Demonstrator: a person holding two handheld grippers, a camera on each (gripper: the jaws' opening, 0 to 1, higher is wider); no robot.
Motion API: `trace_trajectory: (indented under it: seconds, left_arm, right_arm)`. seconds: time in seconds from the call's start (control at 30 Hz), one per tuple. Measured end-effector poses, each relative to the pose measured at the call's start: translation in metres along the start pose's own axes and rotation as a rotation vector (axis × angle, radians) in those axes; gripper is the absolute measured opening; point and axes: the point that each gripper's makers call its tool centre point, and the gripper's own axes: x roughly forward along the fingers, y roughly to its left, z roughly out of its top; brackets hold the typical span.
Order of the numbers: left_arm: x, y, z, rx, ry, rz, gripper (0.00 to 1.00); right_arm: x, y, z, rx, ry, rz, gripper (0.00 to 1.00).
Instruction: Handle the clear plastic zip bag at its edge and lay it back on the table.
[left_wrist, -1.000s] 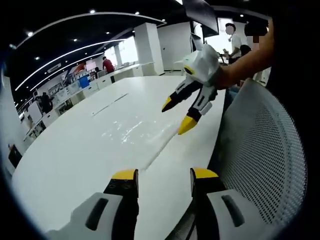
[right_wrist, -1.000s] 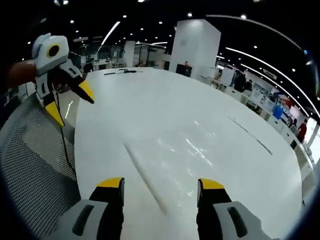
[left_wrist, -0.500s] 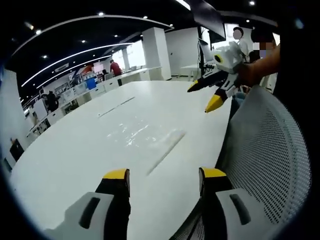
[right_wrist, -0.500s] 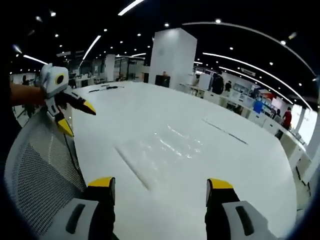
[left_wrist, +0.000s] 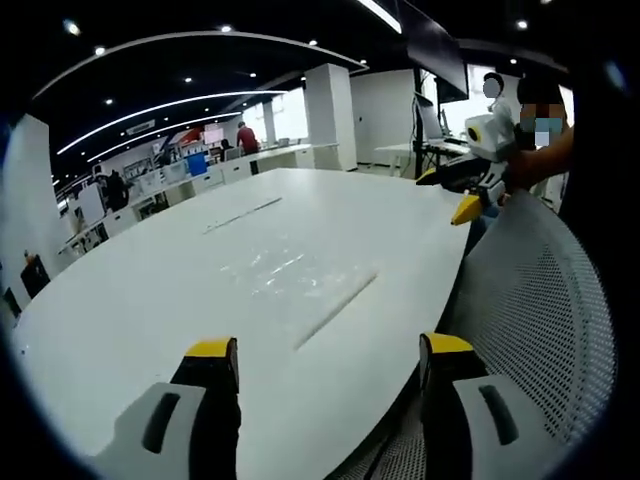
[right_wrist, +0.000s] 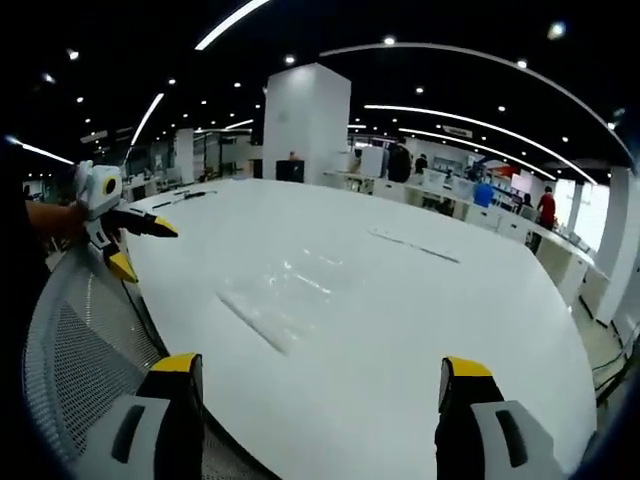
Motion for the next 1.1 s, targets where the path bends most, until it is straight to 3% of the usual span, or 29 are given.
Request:
trace_trajectory:
  seconds: [0.23, 0.6, 1.1]
  left_arm:
    - [-0.005, 0.002, 0.002, -0.008, -0.007, -0.006, 0.76]
    - [-0.016, 0.009, 0.006, 0.011, -0.037, 0.003, 0.89]
    - [-0.015, 0.006, 0.009, 0.014, -0.045, 0.003, 0.99]
  right_arm:
    - [-0.009, 0.001, -0.008, -0.024, 0.015, -0.018, 1.0]
    - [-0.016, 0.004, -0.009, -0.021, 0.005, -0.033, 1.0]
    - [-0.021, -0.001, -0.005, -0.027, -0.007, -0.052, 1.0]
